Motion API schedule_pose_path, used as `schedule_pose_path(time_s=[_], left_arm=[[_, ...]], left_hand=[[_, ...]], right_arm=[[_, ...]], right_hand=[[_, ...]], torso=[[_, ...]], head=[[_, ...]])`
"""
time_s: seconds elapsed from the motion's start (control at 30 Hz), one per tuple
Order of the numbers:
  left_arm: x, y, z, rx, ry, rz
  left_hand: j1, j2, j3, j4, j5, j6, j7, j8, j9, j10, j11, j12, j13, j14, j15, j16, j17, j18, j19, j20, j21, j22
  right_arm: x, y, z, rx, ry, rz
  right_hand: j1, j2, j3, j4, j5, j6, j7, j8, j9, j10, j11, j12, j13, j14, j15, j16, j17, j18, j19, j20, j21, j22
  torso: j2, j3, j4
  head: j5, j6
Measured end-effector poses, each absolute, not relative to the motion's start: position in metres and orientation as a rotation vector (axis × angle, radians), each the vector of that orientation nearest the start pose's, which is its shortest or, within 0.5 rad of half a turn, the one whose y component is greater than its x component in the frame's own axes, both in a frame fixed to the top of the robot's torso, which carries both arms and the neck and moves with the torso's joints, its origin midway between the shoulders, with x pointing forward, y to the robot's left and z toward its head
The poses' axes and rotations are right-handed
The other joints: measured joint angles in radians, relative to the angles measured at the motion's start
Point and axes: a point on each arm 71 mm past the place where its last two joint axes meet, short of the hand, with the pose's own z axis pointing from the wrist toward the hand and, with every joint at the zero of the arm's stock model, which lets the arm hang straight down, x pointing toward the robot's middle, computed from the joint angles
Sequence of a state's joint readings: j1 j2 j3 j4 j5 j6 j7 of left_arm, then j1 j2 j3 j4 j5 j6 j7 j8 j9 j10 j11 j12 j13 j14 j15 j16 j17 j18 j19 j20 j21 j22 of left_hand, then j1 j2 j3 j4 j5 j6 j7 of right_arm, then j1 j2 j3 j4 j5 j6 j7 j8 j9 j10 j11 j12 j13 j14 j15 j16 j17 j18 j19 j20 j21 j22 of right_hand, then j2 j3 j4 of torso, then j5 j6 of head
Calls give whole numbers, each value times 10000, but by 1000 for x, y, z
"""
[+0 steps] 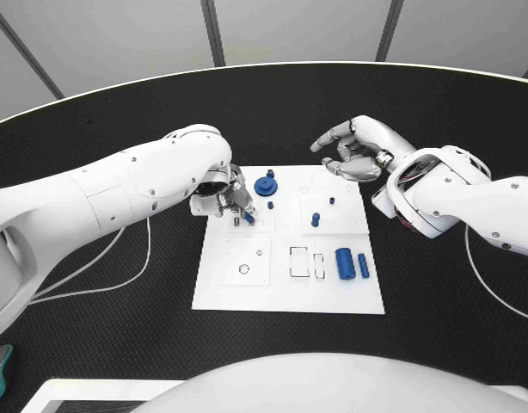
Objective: Assemble the parts on the task board
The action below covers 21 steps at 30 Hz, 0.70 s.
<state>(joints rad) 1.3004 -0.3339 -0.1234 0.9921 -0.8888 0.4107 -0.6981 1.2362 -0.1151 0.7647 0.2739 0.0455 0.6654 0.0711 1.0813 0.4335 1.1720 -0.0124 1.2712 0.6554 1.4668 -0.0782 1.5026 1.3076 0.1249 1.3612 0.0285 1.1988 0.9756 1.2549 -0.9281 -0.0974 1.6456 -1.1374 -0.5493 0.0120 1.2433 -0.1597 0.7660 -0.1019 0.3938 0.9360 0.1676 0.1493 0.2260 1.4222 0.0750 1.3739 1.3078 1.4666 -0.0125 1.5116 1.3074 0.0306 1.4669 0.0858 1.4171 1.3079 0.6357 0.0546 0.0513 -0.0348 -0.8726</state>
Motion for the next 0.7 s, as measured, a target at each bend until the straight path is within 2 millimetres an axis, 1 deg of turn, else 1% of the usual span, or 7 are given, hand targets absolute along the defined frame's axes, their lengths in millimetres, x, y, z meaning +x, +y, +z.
schedule_pose_path(time_s=[0.7], left_arm=[[542,108,-239,-1234,26182,-1893]], left_hand=[[0,0,0,0,-37,0,0,-11,31,-2,2,-1,-1,0,0,0,-1,0,0,0,0,-2]], right_arm=[[466,-211,-157,1308,15057,8672]], right_hand=[[0,0,0,0,0,0,0,0,0,0,0,0,-2,0,0,0,-1,0,0,0,0,-2]], torso=[[2,2,-6]], head=[[-14,0]])
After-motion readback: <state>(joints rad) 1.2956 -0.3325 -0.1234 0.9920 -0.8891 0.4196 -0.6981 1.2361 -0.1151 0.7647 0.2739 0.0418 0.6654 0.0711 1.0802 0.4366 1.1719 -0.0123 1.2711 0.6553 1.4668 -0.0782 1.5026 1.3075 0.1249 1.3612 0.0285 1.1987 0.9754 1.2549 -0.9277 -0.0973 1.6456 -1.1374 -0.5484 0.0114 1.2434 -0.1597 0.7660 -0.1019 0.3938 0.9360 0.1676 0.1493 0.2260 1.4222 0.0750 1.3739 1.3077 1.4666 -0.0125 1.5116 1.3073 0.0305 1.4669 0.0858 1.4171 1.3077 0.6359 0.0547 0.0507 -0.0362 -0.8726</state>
